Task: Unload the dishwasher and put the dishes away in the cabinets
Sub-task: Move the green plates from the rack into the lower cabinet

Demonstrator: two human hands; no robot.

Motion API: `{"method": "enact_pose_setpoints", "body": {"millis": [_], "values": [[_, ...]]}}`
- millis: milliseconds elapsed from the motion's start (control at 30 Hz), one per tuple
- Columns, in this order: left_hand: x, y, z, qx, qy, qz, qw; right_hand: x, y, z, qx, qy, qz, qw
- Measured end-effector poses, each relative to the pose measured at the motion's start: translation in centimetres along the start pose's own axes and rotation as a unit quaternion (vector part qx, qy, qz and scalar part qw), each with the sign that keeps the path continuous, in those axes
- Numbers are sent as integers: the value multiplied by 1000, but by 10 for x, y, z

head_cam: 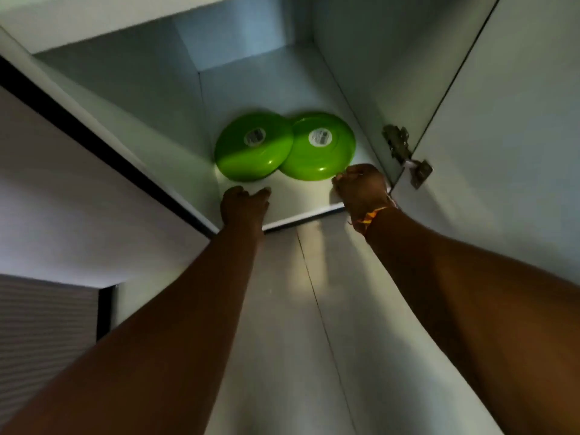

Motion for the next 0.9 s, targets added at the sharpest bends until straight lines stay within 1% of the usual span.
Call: {"method": "enact_pose_setpoints", "body": {"millis": [67, 100, 167, 200, 233, 300, 367, 400, 433, 467, 567, 633, 700, 767, 833, 900], "values": [[0, -26, -9, -6, 102, 20, 995, -6, -30, 0, -16, 4, 0, 1000], [2, -46, -17, -9, 161, 40, 986, -5, -54, -2, -8, -22, -9, 1000], [1, -96, -29, -3, 282, 81, 956, 7, -105, -12, 17, -98, -15, 995], [-5, -123, -33, 6, 336, 109, 936, 13, -129, -20, 28, -129, -14, 991], [-14, -151, -36, 20, 384, 118, 916, 24, -155, -29, 45, -144, -11, 989], [-23, -199, -46, 58, 428, 133, 892, 40, -195, -46, 72, -165, -22, 983], [-44, -251, -61, 96, 462, 135, 871, 71, -237, -71, 87, -191, -33, 977], [-45, -268, -66, 104, 469, 129, 867, 78, -249, -78, 86, -208, -46, 973], [-60, -294, -69, 109, 467, 115, 870, 97, -266, -91, 82, -222, -59, 970], [-78, -319, -72, 105, 456, 96, 879, 119, -283, -104, 82, -235, -70, 966], [-148, -411, -80, 89, 429, 22, 899, 208, -345, -153, 77, -280, -89, 953], [-187, -462, -81, 77, 412, 1, 908, 264, -380, -186, 61, -307, -135, 940], [-227, -515, -76, 81, 398, 14, 914, 320, -416, -224, 51, -337, -177, 923], [-264, -562, -64, 96, 394, 41, 913, 371, -449, -264, 21, -373, -235, 897], [-289, -600, -50, 114, 401, 65, 907, 415, -474, -303, -34, -405, -288, 867], [-308, -633, -34, 141, 404, 89, 899, 452, -492, -347, -102, -418, -306, 849]]}}
Point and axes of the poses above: each hand's wrist, its own y-axis towards the middle knuckle, its own z-axis out of the palm, x = y × z, the point moved 4 cm from there along y, towards the middle knuckle, and after that the axes turned 2 degrees about -x, right-handed, at the moved point
